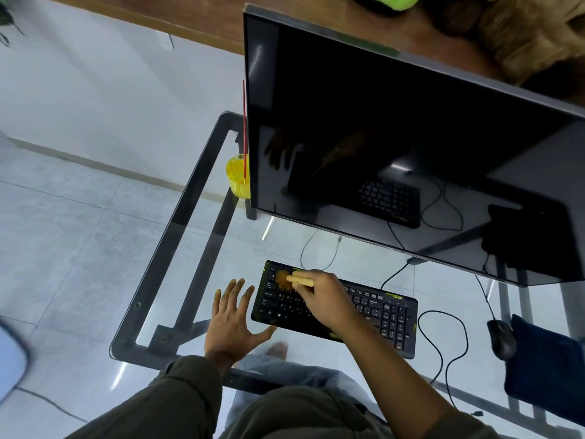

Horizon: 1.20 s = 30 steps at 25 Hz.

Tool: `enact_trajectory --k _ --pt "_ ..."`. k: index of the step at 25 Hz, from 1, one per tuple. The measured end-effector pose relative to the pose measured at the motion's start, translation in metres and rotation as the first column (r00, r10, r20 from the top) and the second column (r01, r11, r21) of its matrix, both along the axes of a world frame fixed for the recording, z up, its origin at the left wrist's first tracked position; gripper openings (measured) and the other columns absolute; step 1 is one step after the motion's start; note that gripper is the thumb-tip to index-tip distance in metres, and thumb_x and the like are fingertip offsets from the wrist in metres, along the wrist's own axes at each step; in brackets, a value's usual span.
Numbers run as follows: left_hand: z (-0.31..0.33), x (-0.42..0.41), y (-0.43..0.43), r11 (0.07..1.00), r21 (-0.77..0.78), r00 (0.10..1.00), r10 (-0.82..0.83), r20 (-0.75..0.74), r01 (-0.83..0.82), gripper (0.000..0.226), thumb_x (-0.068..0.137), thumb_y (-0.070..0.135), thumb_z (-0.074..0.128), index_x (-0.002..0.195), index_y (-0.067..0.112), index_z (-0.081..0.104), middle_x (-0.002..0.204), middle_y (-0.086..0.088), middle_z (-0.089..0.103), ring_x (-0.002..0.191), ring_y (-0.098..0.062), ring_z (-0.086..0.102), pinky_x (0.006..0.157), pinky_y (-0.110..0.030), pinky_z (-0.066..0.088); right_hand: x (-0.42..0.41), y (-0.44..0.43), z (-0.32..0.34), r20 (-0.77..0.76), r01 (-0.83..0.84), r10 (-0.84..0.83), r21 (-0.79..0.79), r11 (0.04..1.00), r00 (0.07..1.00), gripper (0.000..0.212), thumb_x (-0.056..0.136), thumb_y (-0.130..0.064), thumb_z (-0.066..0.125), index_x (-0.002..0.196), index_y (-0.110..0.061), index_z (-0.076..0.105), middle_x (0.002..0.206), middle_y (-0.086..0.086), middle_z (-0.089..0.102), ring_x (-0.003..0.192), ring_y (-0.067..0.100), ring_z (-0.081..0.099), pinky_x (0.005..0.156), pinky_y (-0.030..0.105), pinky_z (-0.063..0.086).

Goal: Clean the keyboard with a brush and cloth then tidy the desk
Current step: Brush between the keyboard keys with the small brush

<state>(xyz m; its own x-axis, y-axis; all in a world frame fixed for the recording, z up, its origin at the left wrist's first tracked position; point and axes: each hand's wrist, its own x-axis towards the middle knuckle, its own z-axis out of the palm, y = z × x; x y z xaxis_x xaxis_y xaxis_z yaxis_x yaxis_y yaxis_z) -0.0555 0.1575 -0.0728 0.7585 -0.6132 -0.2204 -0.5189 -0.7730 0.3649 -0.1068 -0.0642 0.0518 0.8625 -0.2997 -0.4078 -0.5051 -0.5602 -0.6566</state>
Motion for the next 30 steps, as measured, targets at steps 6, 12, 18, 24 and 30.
enact_trajectory --k 6,12,18,24,30 --pt "-0.002 0.0 0.001 1.0 0.025 1.0 0.001 -0.007 -0.001 0.103 0.074 0.092 0.041 0.15 0.022 0.039 0.163 -0.007 0.026 0.153 -0.026 0.013 0.124 -0.054 0.01 0.005 0.003 0.003 0.008 -0.026 0.026 0.014 1.0 1.0 0.033 0.095 -0.027 0.066 0.127 -0.024 0.067 0.125 -0.006 0.069 0.096 0.001 0.064 0.091 0.017 0.049" --pt "-0.002 0.0 0.0 1.0 0.028 1.0 0.012 -0.021 -0.011 0.104 0.073 0.093 0.04 0.151 0.025 0.035 0.164 -0.004 0.022 0.154 -0.023 0.006 0.124 -0.05 0.003 0.001 0.001 0.001 0.024 -0.005 0.006 -0.012 1.0 1.0 0.033 0.095 -0.027 0.066 0.128 -0.023 0.067 0.123 -0.008 0.07 0.084 -0.01 0.063 0.078 0.003 0.041" --pt "-0.001 0.0 0.001 1.0 0.022 1.0 0.003 -0.012 -0.003 0.104 0.073 0.092 0.041 0.151 0.024 0.037 0.164 -0.005 0.023 0.154 -0.024 0.009 0.124 -0.052 0.007 -0.01 -0.001 -0.001 0.032 -0.012 0.013 -0.035 0.999 0.999 0.032 0.095 -0.028 0.065 0.128 -0.025 0.067 0.121 -0.008 0.071 0.065 -0.016 0.053 0.064 -0.002 0.037" --pt "-0.001 0.0 0.001 1.0 0.022 1.0 0.003 -0.013 -0.002 0.104 0.073 0.092 0.04 0.15 0.023 0.037 0.164 -0.006 0.023 0.154 -0.023 0.009 0.124 -0.051 0.006 -0.023 -0.005 -0.005 0.042 0.08 -0.078 -0.055 0.995 0.996 0.032 0.095 -0.026 0.065 0.127 -0.021 0.067 0.122 -0.008 0.071 0.062 -0.013 0.055 0.065 0.001 0.036" --pt "-0.002 0.0 0.002 1.0 0.002 1.0 0.005 -0.001 -0.005 0.103 0.074 0.091 0.043 0.149 0.021 0.04 0.163 -0.007 0.026 0.154 -0.024 0.011 0.124 -0.053 0.01 -0.028 -0.004 -0.006 0.003 0.062 -0.062 -0.069 0.996 0.998 0.03 0.094 -0.031 0.065 0.124 -0.025 0.07 0.116 -0.009 0.073 0.06 -0.001 0.062 0.057 0.007 0.043"
